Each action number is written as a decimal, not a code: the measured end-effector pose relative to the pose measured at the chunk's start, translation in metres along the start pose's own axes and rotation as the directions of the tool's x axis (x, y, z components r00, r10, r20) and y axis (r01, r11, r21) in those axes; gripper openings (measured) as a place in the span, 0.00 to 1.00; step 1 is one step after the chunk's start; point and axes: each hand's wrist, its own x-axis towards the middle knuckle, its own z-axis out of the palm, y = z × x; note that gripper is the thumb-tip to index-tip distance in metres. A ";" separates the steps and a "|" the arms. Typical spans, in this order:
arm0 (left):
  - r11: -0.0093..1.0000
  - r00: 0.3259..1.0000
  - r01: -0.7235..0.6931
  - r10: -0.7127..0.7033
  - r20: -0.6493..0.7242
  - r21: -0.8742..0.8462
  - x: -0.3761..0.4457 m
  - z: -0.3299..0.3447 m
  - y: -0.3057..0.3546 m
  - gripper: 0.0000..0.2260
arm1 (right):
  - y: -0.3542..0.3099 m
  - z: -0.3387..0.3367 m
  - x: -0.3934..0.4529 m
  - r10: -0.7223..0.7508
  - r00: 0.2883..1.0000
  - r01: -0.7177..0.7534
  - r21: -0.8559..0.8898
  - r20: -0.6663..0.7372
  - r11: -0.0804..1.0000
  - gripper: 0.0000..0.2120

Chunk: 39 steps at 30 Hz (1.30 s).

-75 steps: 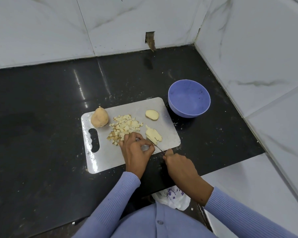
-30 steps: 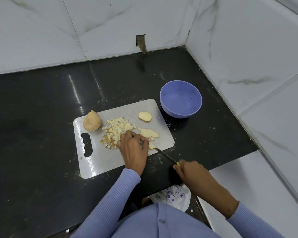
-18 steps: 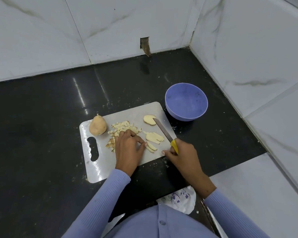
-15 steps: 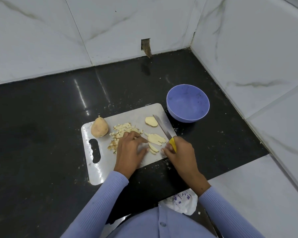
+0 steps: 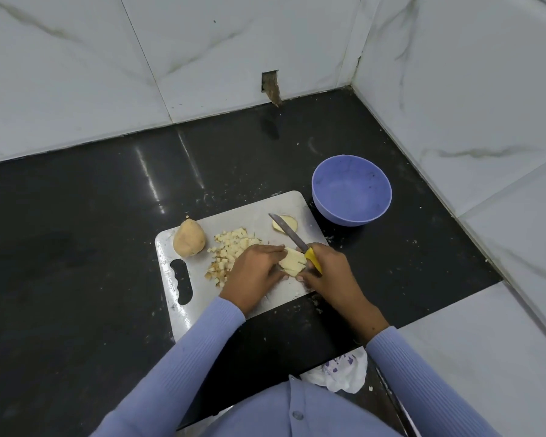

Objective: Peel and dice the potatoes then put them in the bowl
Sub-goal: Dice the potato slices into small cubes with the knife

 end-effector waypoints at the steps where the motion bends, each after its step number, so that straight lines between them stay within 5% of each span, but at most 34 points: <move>1: 0.999 0.999 0.029 -0.030 -0.023 -0.023 -0.003 0.004 0.004 0.18 | 0.001 -0.002 0.003 -0.016 1.000 0.016 -0.001 0.021 1.000 0.14; 8: 0.975 0.966 0.173 -0.196 -0.172 -0.138 -0.017 0.012 0.013 0.24 | 0.001 -0.019 0.016 -0.095 0.992 0.092 0.042 0.082 0.995 0.25; 11: 0.959 0.920 0.279 -0.256 -0.297 0.038 -0.018 0.006 0.005 0.16 | 0.002 -0.022 0.008 -0.034 0.999 0.032 0.122 0.010 0.992 0.25; 15: 0.940 0.921 0.315 -0.269 -0.281 0.132 -0.014 0.002 0.002 0.03 | 0.004 -0.016 0.000 0.045 0.998 -0.040 0.158 -0.032 0.987 0.18; 26: 0.962 0.929 0.254 -0.214 -0.303 0.099 -0.016 0.020 0.009 0.03 | -0.003 0.005 0.012 0.017 0.999 -0.013 0.084 -0.038 0.996 0.19; 32: 0.991 0.976 0.063 -0.036 -0.215 0.121 -0.012 0.017 0.010 0.22 | 0.005 -0.004 0.012 0.039 0.997 -0.027 0.163 -0.070 0.986 0.08; 39: 0.995 0.986 -0.053 0.066 -0.155 0.087 0.000 0.033 -0.002 0.13 | 0.009 -0.002 -0.005 0.197 0.970 -0.161 0.227 -0.144 0.960 0.09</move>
